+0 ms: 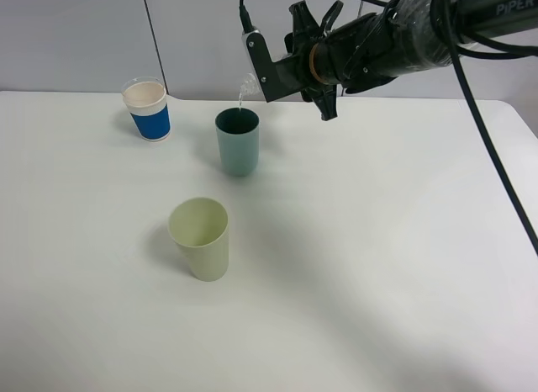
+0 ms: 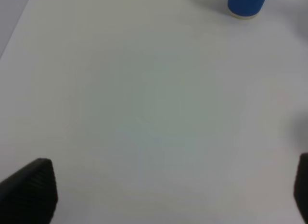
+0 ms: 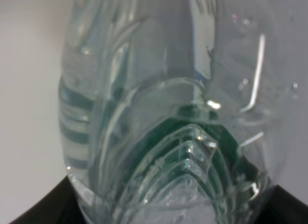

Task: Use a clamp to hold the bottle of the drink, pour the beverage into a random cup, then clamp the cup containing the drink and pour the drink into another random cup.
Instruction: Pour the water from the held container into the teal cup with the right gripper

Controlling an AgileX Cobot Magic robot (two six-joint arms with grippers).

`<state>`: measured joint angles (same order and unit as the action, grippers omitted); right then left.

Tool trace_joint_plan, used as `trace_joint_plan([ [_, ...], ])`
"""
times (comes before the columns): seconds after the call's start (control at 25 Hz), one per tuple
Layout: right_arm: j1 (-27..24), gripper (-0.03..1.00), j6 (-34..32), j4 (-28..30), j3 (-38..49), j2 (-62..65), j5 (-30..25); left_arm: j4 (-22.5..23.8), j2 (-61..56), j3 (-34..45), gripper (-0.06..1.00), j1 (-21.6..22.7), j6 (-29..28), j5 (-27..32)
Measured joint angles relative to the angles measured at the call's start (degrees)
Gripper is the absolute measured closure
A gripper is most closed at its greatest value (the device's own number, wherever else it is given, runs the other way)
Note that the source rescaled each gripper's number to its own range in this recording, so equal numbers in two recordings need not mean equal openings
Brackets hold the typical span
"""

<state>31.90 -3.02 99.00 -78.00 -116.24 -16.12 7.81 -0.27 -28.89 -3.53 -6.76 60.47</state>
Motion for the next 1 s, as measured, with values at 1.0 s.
trace_joint_plan([
  [1.0, 0.0, 0.97, 2.42, 0.0, 0.0, 0.0, -0.02, 0.0, 0.0, 0.0, -0.06, 0.0, 0.0, 0.0],
])
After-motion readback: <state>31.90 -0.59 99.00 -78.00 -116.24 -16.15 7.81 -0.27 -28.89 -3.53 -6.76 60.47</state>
